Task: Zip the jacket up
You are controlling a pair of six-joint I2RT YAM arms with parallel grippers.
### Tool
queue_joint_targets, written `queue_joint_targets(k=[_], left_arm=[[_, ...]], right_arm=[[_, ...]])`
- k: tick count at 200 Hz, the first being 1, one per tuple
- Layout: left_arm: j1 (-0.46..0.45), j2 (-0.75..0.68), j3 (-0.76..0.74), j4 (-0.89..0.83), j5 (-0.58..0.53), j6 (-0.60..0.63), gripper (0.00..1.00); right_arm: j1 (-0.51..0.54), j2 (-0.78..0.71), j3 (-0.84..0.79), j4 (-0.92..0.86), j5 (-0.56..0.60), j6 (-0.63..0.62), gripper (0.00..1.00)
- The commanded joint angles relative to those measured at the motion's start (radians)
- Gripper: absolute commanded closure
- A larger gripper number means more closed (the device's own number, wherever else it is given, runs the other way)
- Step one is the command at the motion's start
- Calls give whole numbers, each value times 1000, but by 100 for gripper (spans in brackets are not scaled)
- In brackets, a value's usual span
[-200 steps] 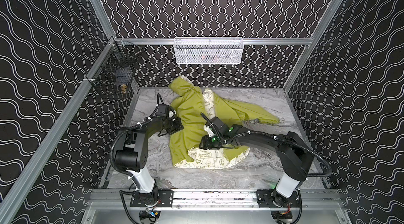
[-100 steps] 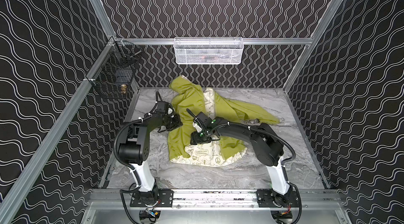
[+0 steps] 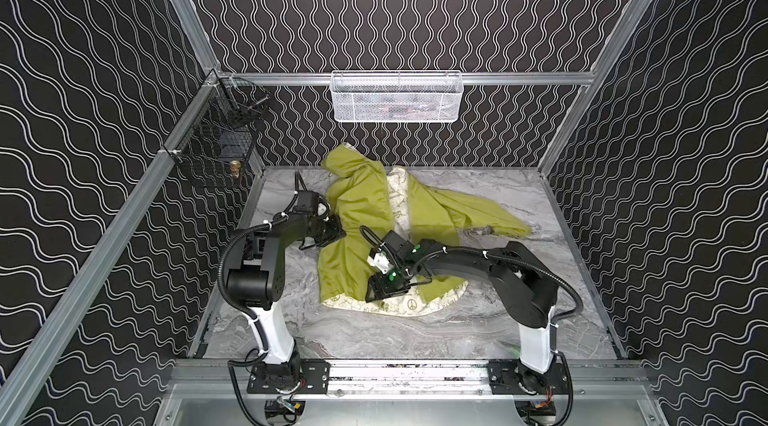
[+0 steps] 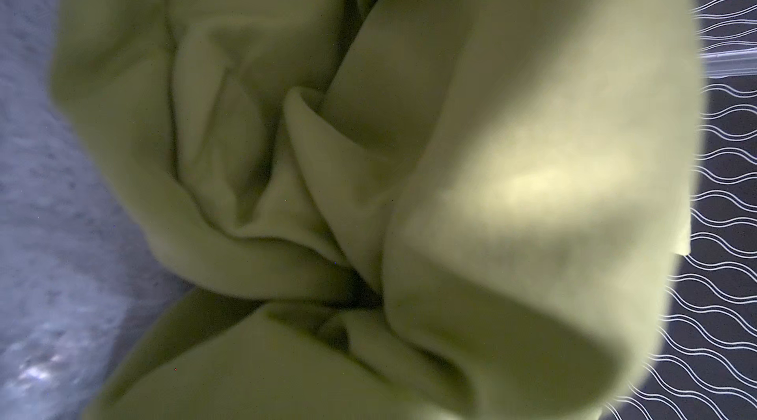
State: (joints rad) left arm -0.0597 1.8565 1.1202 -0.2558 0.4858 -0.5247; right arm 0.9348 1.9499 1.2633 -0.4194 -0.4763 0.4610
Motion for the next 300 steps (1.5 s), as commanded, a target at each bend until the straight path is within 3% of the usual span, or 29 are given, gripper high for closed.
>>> queue_joint_targets(k=[1, 52, 79, 103, 135, 171, 191, 238, 271, 300], left_arm=[[4, 3, 17, 0, -4, -2, 99], [4, -47, 30, -43, -24, 9, 97], [3, -134, 12, -81, -33, 18, 87], [1, -246, -39, -117, -35, 21, 73], [-6, -416, -139, -164, -14, 14, 59], [-51, -602, -255, -262, 7, 15, 54], [-117, -708, -335, -278, 16, -45, 51], [-359, -902, -570, -150, -24, -332, 45], [-495, -915, -652, -71, -77, -432, 44], [-592, -831, -656, 26, -115, -474, 44]], right_arm=[[0, -46, -50, 54, -16, 22, 33], [-4, -199, -108, 18, 120, 90, 39], [-19, -249, -102, -54, 264, 151, 44], [-40, -294, -121, -85, 355, 200, 46], [-99, -378, -210, -51, 375, 256, 46], [-157, -476, -343, -1, 358, 306, 46], [-176, -516, -405, 24, 351, 333, 45], [-189, -558, -524, 121, 302, 407, 45], [-189, -569, -572, 167, 279, 436, 45], [-189, -581, -601, 189, 266, 454, 45]])
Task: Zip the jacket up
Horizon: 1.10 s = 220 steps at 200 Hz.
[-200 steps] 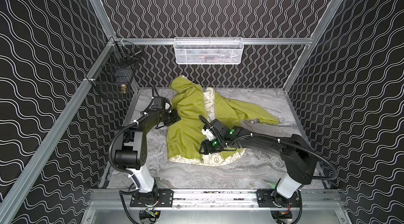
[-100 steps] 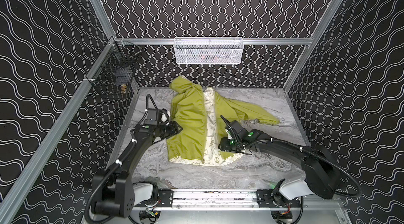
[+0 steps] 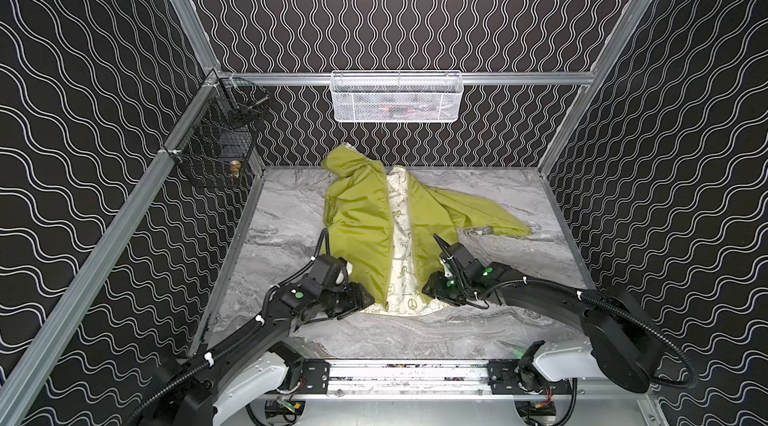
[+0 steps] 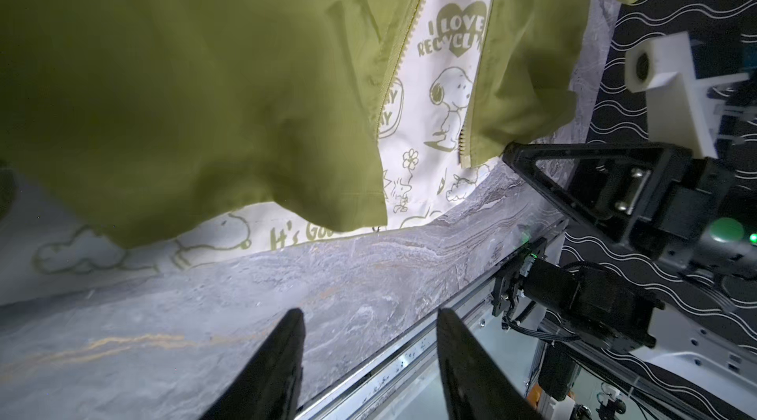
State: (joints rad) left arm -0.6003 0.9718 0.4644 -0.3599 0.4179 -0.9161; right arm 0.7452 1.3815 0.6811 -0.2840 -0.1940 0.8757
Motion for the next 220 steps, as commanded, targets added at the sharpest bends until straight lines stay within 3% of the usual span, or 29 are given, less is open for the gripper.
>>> queue_joint_targets(k=[1, 57, 84, 140, 220], left_arm=[[-56, 58, 0, 135, -48, -84, 44], [-275, 250, 68, 251, -128, -139, 47], [-331, 325, 130, 275, -140, -139, 47], [-349, 483, 235, 349, -140, -117, 50], [-319, 601, 195, 529, -115, -169, 53]], right_arm=[[1, -14, -20, 55, -16, 41, 45], [0, -79, -101, 57, 19, 80, 45], [-12, -94, -127, 85, 39, 96, 45], [-60, -47, -93, 127, 35, 77, 52], [-72, -63, -101, 213, -38, 90, 60]])
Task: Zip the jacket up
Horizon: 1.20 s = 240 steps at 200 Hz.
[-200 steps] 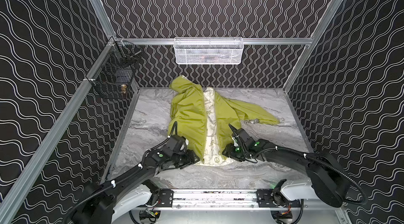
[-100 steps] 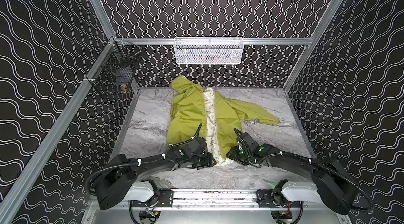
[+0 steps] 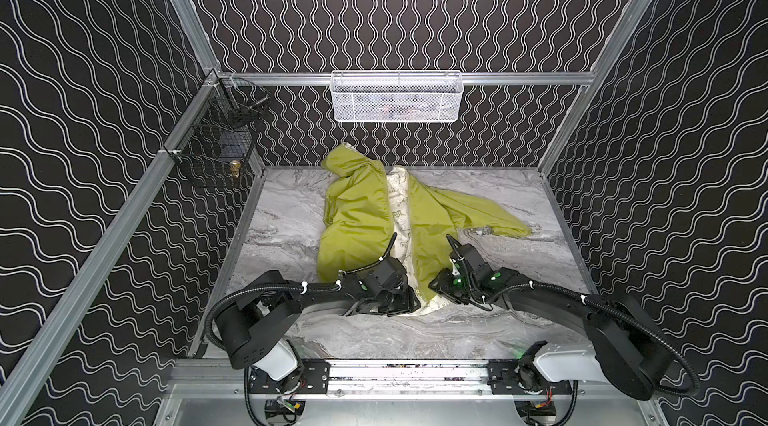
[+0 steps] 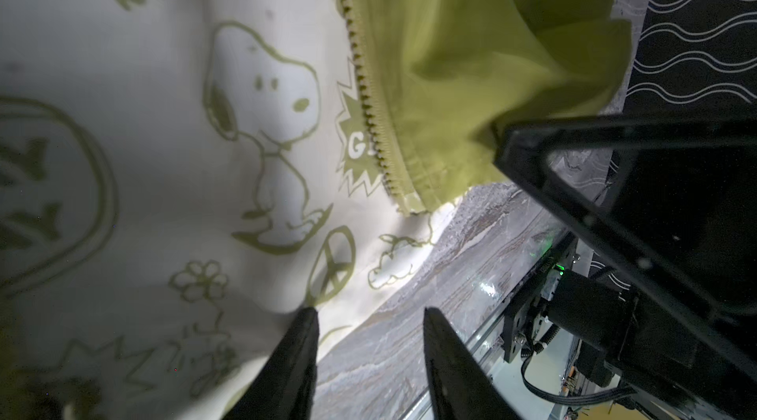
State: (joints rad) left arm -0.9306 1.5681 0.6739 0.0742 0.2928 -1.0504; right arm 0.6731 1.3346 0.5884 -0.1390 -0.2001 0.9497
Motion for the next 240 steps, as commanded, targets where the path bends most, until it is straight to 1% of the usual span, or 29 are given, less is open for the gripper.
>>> queue_joint_targets(k=[1, 34, 101, 157, 240], left_arm=[[12, 4, -15, 96, 11, -36, 53], [41, 4, -42, 154, 29, -62, 53], [82, -35, -65, 127, 33, -47, 52], [87, -33, -76, 129, 33, -45, 52], [88, -13, -68, 127, 31, -43, 53]], right_arm=[[0, -17, -9, 70, -33, 16, 60], [0, 4, -17, 102, -60, 27, 66], [3, 89, -65, 213, -142, 43, 72], [9, 97, -76, 259, -173, 28, 74], [8, 155, -75, 301, -231, -7, 80]])
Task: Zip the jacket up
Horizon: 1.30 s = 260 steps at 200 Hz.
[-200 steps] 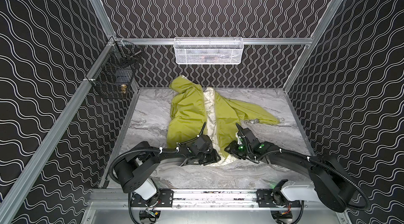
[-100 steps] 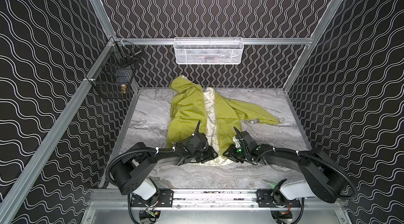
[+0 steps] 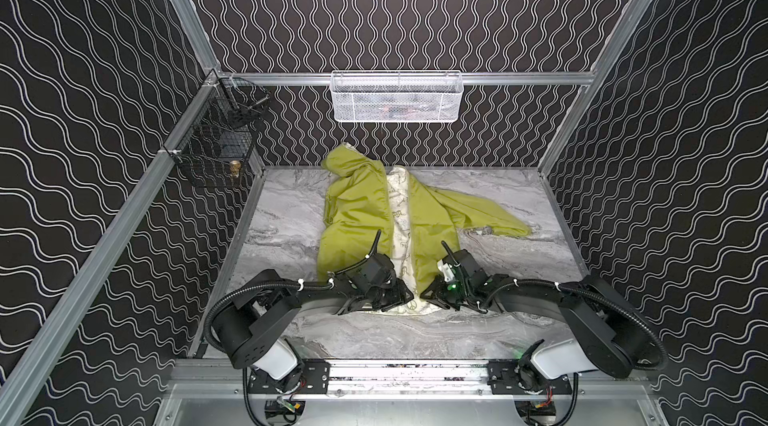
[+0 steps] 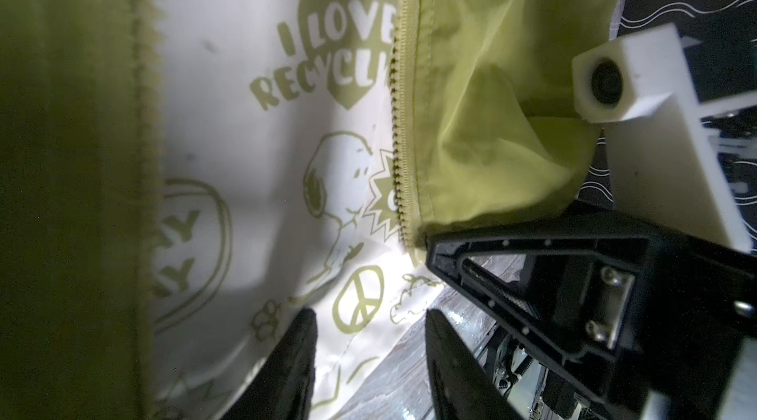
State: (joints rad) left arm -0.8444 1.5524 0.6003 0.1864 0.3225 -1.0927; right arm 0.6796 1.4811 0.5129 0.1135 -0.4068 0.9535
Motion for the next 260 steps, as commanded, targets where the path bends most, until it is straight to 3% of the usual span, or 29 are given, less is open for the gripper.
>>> queue_joint_targets(k=[1, 68, 208, 260], left_arm=[[2, 3, 6, 14, 2, -1, 53], [2, 4, 4, 10, -2, 1, 53], [1, 6, 2, 8, -4, 1, 53], [2, 7, 5, 4, -5, 1, 53]], right_arm=[[2, 9, 0, 49, -24, -11, 80], [1, -5, -1, 14, 15, -7, 83], [1, -15, -13, 14, 56, 29, 74], [3, -7, -14, 23, 50, 27, 83]])
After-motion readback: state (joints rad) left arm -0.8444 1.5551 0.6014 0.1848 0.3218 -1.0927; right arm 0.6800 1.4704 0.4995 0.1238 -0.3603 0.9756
